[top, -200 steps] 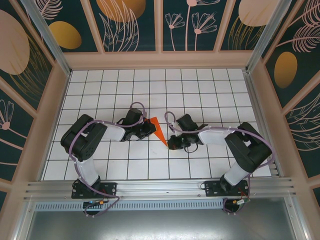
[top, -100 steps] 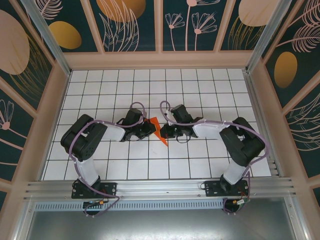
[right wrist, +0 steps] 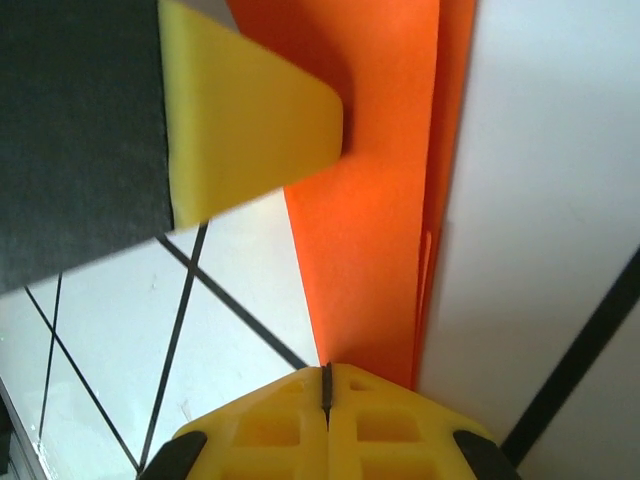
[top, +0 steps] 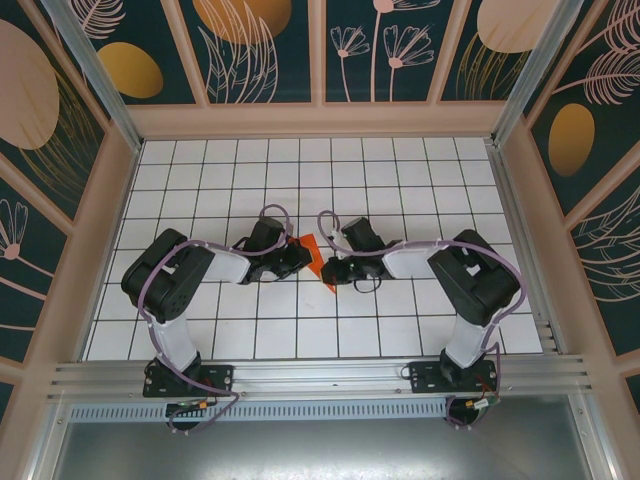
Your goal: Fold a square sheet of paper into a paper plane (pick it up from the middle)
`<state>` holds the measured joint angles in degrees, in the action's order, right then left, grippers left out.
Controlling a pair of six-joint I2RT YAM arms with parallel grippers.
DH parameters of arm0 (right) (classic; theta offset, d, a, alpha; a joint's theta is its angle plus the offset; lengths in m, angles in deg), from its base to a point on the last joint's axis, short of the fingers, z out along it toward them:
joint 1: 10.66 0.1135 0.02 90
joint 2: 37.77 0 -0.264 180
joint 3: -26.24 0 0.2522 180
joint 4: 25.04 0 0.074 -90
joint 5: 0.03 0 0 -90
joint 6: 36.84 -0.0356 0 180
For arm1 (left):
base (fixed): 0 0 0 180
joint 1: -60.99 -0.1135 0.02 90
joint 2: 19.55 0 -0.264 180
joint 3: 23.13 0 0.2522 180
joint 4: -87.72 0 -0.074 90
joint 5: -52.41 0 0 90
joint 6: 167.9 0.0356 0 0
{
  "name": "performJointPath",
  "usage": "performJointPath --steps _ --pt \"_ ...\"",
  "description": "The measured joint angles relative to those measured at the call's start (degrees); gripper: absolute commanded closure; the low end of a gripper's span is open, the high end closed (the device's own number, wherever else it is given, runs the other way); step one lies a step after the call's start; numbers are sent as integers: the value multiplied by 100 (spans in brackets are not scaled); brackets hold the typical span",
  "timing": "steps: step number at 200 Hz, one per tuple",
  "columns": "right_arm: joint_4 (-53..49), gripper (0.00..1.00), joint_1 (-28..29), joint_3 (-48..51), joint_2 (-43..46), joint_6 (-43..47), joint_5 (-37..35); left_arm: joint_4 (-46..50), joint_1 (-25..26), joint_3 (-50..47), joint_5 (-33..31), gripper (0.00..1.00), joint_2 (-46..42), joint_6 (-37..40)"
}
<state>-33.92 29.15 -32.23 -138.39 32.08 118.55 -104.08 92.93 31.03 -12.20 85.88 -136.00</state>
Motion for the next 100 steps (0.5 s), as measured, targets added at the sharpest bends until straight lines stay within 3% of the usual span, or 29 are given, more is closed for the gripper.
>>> performJointPath --steps 54,100 --pt "-352 100 2 898 946 127 -33 -144 0 -61 -11 100 -2 -24" --pt "-730 100 4 870 1311 42 -232 -153 0 -66 -9 100 -17 -15"
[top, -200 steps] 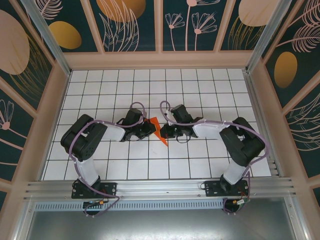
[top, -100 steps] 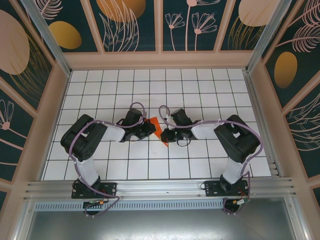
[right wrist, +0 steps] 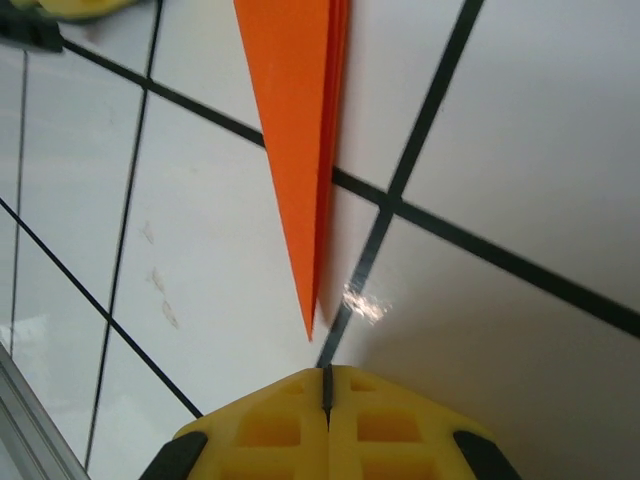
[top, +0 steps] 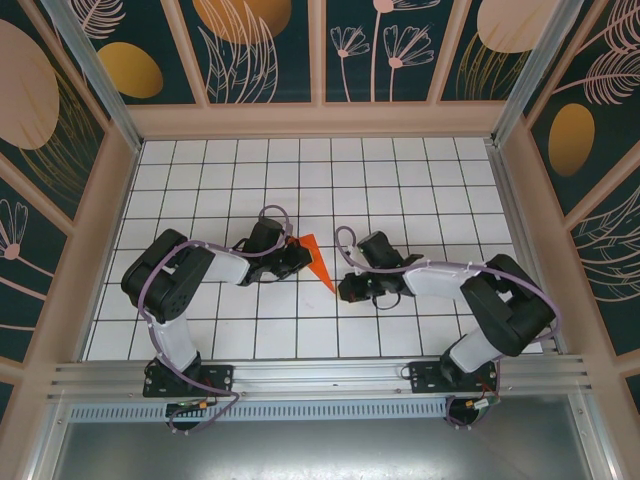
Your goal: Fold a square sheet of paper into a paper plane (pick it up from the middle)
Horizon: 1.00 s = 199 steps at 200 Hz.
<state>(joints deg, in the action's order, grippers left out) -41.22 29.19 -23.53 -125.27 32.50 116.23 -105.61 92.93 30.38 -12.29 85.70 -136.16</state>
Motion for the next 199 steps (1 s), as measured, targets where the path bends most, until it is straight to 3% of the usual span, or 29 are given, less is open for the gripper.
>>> performJointPath --steps 23,59,132,170,199 --pt "142 100 26 -345 -98 -122 -83 0 0 0 9 100 0 22" --pt "634 100 181 -1106 -984 -330 -177 7 0 7 20 100 0 72" --pt "791 100 164 -1250 -1558 -433 -251 33 0 22 59 100 -15 225" --pt "960 100 127 -1180 -1567 -498 -208 275 -7 92 -151 80 -149 573" --pt "1029 100 83 -1145 -1567 -501 -116 702 -35 291 -470 76 -483 960"
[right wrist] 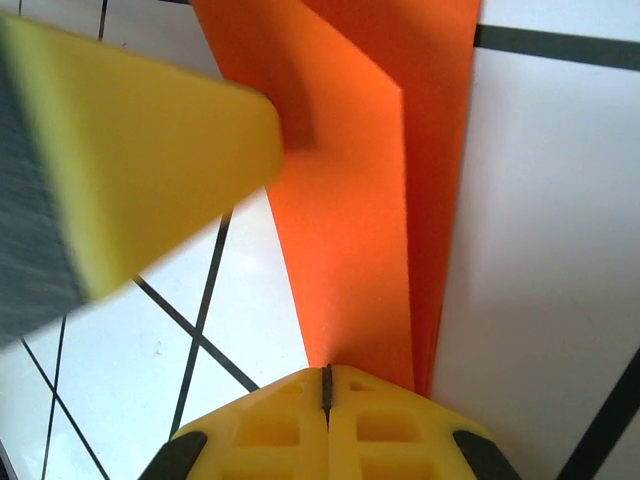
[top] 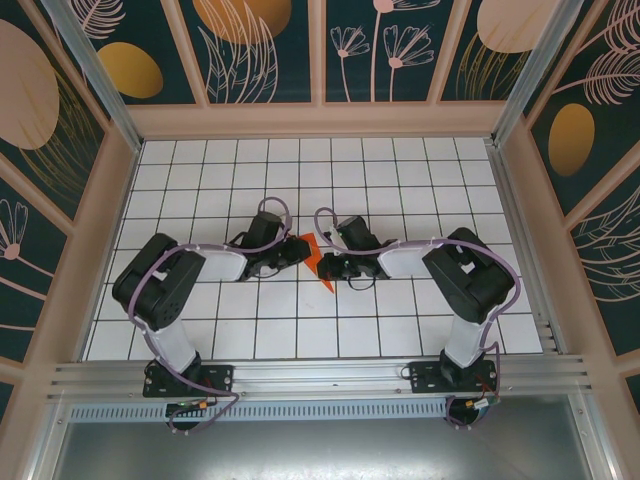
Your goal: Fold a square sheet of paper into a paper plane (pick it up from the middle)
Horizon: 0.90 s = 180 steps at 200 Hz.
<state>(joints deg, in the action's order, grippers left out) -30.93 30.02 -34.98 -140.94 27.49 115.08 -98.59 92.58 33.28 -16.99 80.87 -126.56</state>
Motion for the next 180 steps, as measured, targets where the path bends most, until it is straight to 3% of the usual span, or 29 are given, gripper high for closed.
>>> performJointPath --steps 35,180 --pt "11 100 -20 0 -13 2 42 105 -20 267 -190 76 -264 343" --pt "35 100 -63 -15 -83 4 212 70 -20 232 -13 73 299 894"
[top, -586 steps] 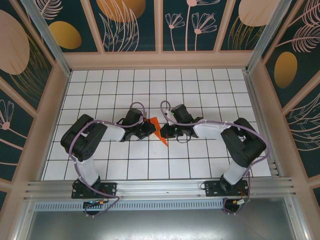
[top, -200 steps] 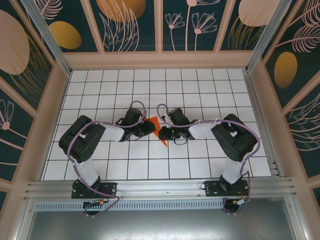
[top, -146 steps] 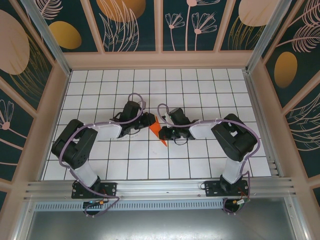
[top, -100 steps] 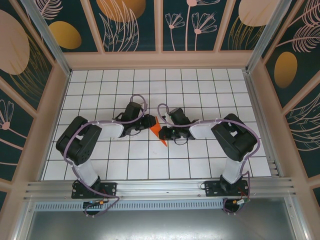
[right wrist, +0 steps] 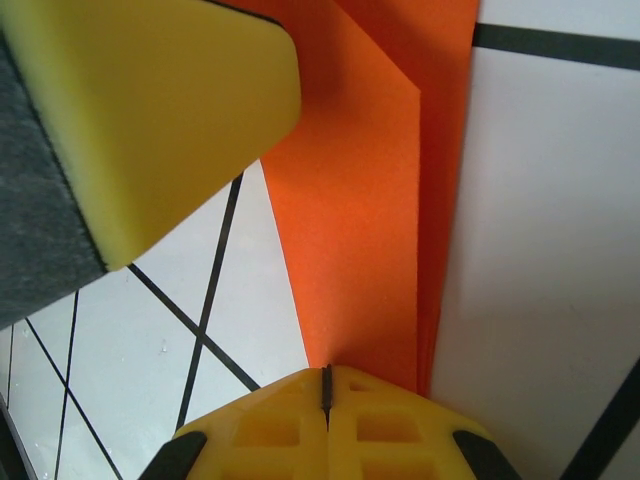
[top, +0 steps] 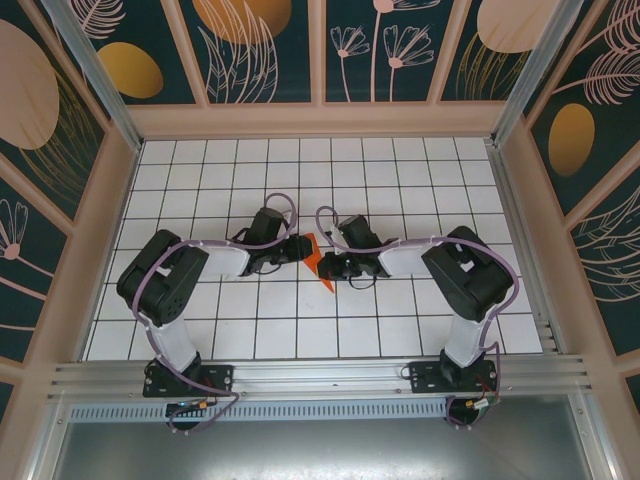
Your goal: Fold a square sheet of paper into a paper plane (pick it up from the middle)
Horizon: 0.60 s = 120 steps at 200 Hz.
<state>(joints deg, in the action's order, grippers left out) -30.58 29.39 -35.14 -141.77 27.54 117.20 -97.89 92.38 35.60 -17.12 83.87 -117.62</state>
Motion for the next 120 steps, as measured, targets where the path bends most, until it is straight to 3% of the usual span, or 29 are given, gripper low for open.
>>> performJointPath --steps 120 --pt "-2 100 -17 0 -9 26 28 96 2 85 -144 71 133 330"
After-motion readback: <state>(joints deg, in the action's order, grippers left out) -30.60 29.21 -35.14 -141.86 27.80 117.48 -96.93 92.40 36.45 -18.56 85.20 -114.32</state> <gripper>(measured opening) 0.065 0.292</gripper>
